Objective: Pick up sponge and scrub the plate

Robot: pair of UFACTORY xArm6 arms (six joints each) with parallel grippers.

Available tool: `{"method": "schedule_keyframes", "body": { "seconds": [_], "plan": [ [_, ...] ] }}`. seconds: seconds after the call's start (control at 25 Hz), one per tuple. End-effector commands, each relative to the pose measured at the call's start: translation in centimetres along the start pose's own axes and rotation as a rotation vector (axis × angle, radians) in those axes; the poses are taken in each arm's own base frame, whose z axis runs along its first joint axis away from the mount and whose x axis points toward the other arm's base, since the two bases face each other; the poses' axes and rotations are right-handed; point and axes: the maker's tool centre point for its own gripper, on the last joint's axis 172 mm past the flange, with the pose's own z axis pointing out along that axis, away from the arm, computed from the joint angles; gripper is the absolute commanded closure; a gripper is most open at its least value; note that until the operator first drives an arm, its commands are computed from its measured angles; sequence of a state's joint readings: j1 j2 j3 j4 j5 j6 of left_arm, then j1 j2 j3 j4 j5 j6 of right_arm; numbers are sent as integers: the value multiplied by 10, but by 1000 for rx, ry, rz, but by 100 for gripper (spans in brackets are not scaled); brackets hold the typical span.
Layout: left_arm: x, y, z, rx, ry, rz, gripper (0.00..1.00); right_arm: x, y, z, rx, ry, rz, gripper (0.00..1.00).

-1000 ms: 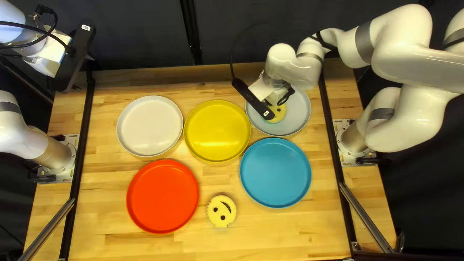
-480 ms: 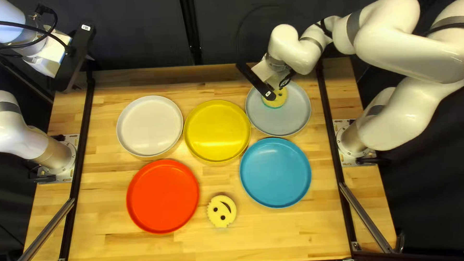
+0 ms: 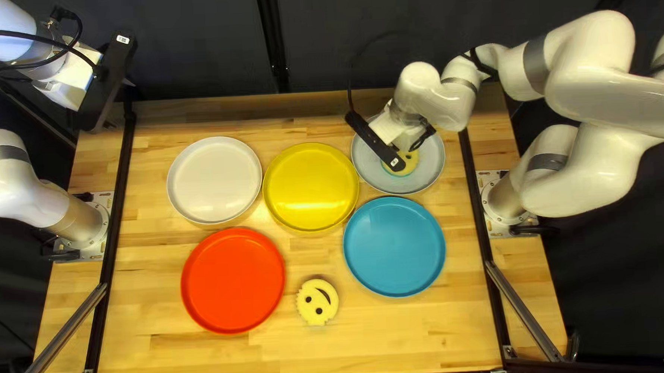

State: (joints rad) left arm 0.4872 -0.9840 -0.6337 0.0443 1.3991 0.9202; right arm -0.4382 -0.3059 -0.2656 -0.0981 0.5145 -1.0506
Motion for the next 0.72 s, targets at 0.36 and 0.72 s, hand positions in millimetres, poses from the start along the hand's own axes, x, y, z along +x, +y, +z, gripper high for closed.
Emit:
{"method": "schedule_keyframes", "body": {
  "seconds": [0.36,0.72],
  "plan": [
    [0,0,0,0,0,0,0,-53,56,-1,15,4,25,100],
    [0,0,0,0,0,0,0,-57,41,-4,8,-3,19,100]
  ]
}}
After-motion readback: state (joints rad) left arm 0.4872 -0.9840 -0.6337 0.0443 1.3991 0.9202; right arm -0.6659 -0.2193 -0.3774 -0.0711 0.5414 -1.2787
